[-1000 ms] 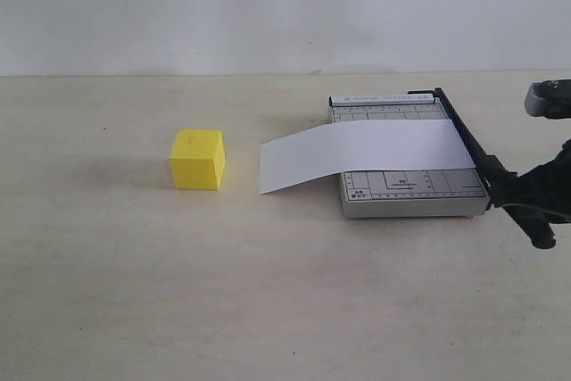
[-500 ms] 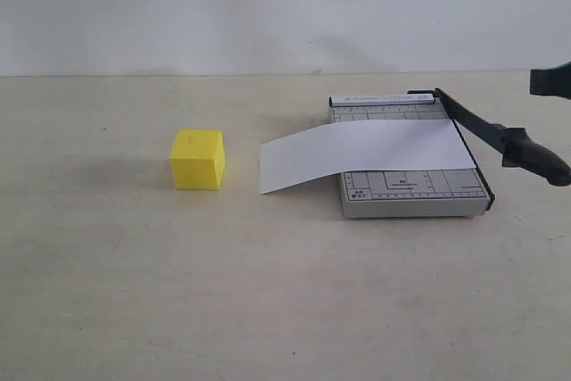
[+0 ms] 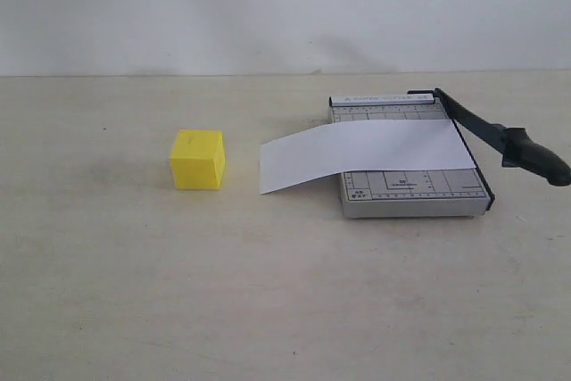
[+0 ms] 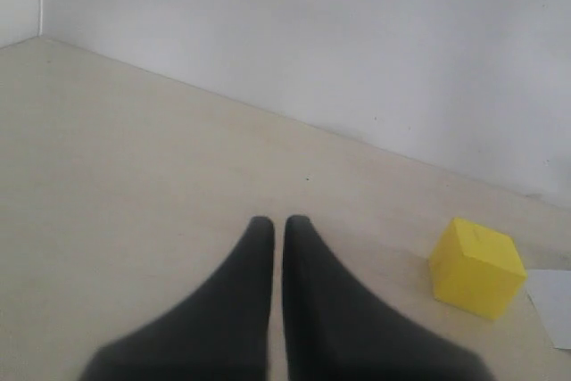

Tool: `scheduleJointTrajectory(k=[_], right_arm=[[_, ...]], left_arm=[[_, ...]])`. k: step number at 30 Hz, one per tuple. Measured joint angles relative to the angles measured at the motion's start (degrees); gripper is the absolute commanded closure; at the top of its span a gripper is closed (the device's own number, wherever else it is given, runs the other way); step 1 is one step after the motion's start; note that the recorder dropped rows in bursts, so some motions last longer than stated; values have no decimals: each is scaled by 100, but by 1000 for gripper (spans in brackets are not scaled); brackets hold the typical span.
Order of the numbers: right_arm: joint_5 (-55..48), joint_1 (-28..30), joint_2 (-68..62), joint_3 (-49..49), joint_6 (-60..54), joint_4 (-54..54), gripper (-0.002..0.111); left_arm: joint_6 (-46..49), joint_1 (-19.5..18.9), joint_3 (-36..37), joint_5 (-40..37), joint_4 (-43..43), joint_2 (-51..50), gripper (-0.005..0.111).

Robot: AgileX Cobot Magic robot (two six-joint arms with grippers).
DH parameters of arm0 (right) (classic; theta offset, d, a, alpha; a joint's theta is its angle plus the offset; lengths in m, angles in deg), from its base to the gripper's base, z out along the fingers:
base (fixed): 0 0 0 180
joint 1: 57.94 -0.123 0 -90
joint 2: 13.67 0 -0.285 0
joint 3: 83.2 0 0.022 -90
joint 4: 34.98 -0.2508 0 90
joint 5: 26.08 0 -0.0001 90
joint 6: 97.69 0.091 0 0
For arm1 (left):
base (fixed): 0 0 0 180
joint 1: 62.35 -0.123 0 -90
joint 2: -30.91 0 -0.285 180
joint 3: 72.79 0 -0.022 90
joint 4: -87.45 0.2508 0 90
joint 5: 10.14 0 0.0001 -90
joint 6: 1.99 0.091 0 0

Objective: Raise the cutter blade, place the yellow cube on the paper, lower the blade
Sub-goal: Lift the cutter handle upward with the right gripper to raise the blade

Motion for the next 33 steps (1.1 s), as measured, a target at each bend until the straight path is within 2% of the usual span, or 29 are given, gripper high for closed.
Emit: scheduleJointTrajectory(k=[1, 3, 7, 10, 15, 17, 18, 20, 33], right_arm=[[-5, 0, -39, -67, 0, 0, 59], [-14, 0, -116, -166, 0, 10, 54], [185, 0, -348, -573, 160, 10, 54], [815, 0, -702, -1090, 306, 10, 54], [1230, 0, -1087, -1200, 347, -39, 55], [1326, 0, -1273, -1200, 368, -52, 69], [1338, 0, -1325, -1200, 368, -52, 87], [1323, -13, -1417, -1200, 368, -52, 109], [1299, -22, -1438, -1200, 348, -76, 108]], left_arm=[[0, 0, 0, 0, 0, 0, 102], [0, 0, 0, 0, 0, 0, 102], [0, 0, 0, 0, 0, 0, 102], [0, 0, 0, 0, 0, 0, 102], [0, 0, 0, 0, 0, 0, 102], [0, 0, 0, 0, 0, 0, 102], [0, 0, 0, 0, 0, 0, 102], [0, 0, 0, 0, 0, 0, 102], [0, 0, 0, 0, 0, 0, 102]])
